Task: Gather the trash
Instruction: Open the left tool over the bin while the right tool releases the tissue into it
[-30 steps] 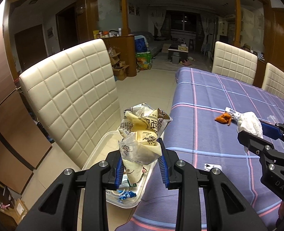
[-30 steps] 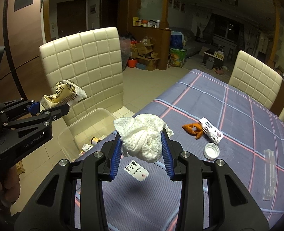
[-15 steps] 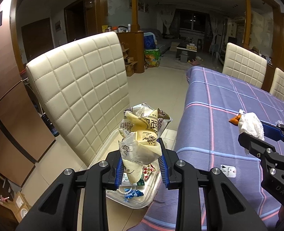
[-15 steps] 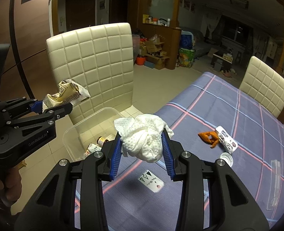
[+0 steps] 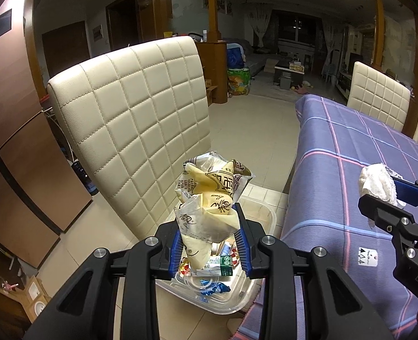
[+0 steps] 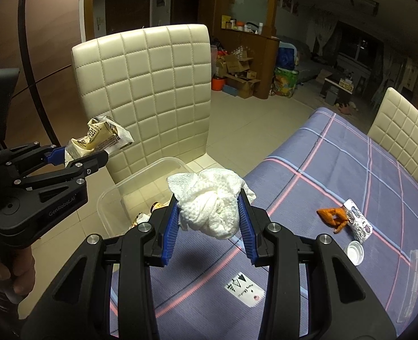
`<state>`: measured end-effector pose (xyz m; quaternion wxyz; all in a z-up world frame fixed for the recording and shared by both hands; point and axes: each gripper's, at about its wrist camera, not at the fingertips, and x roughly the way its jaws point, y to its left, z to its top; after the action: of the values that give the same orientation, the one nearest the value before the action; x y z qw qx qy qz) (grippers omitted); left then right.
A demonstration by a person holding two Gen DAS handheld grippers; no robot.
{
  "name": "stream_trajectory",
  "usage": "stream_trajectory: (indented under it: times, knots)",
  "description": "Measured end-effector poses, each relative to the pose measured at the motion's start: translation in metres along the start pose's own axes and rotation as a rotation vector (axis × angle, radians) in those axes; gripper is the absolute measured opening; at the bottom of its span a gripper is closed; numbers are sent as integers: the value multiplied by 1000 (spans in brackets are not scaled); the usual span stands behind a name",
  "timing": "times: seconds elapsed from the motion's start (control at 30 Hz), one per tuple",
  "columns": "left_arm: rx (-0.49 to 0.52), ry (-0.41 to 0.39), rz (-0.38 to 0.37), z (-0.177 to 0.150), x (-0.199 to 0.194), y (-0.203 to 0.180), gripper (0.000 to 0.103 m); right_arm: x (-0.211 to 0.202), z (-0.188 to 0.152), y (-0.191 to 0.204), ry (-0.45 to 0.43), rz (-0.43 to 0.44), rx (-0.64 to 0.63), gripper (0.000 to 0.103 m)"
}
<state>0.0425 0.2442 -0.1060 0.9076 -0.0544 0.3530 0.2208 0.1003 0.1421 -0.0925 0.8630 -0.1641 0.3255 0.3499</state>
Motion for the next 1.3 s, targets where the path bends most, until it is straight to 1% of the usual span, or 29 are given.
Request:
stream_trajectory:
  times: [0.07,0.1,0.13,0.2,0.4,0.83,0.9,0.93,0.97,1.03,1.1,1.3]
  knots:
    - [1,7,-10,1,5,1,34,6,2,1,6,1,0,41]
    - [0,16,-20,2,9,3,46,9,3,2,10,2,0,41]
    - [-7,23,-23,2,13,4,64,11,3,1,13,2,1,41]
    - [-26,23,-18,3,19,9,78,17,4,1,24,4,2,41]
    - [-48,51,-14,0,35,23,79,32,8,5,46,13,-1,41]
    - [-126,83,40,-12,47,62,79,68,25,38,77,67,-64,43]
    - [-136,90,46,-13,49,65,79,74,28,40,82,83,-64,46]
    - [-141,93,49,-14,50,67,79,77,29,41,82,88,-62,52]
    - [-143,95,51,-15,51,68,79,79,30,41,81,98,-55,65]
    - [-148,101,58,-15,53,70,79,81,32,41,71,112,-43,78]
    - [-151,107,64,-16,55,71,79,81,33,42,62,105,-50,78]
    - [-141,116,58,-15,57,63,79,81,28,34,75,112,-32,78]
